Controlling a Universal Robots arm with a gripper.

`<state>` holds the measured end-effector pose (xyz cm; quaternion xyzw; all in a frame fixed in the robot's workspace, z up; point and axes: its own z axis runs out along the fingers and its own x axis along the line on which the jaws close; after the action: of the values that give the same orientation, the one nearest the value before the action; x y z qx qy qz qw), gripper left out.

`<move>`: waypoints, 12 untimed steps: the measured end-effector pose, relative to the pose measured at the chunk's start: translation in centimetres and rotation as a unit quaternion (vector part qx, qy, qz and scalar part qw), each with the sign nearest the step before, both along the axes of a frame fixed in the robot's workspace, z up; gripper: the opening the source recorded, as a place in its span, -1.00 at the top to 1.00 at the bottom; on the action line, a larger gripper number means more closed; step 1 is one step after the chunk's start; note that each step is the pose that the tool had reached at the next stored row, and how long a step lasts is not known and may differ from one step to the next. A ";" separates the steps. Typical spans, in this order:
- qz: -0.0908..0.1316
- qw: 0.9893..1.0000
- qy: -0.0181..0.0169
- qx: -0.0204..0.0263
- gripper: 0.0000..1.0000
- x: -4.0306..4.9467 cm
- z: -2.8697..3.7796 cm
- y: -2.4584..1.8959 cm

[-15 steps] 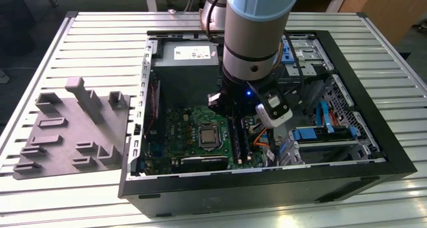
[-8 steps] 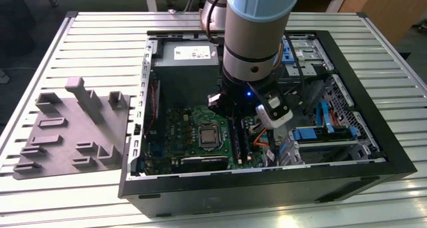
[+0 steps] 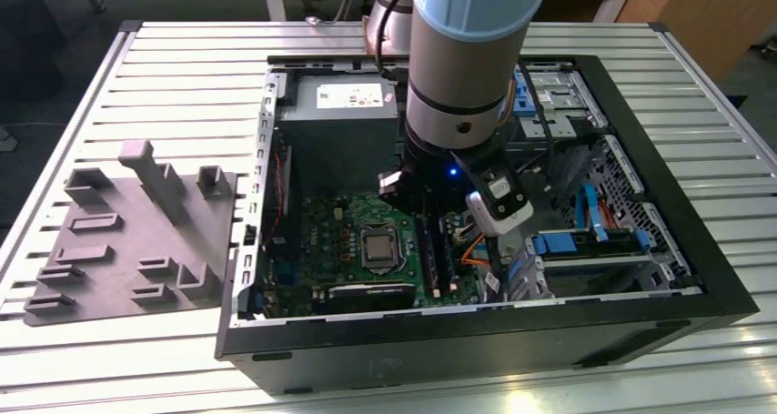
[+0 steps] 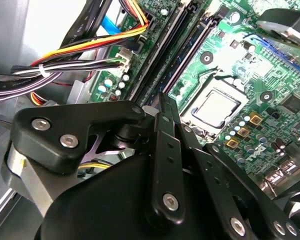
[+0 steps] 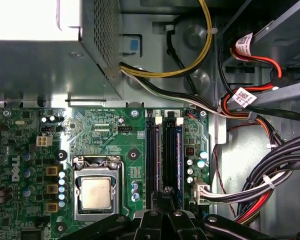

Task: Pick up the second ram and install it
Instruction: 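Press down the second ram until it locks into place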

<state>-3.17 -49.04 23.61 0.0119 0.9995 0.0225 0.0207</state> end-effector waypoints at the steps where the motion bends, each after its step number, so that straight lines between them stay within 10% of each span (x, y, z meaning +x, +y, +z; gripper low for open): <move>1: 0.000 1.000 0.000 0.000 0.79 0.00 0.00 -0.02; 12: 0.000 1.000 0.000 0.000 0.79 0.00 0.00 -0.25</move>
<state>-3.17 -49.29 23.62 0.0119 0.9995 0.0225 0.0207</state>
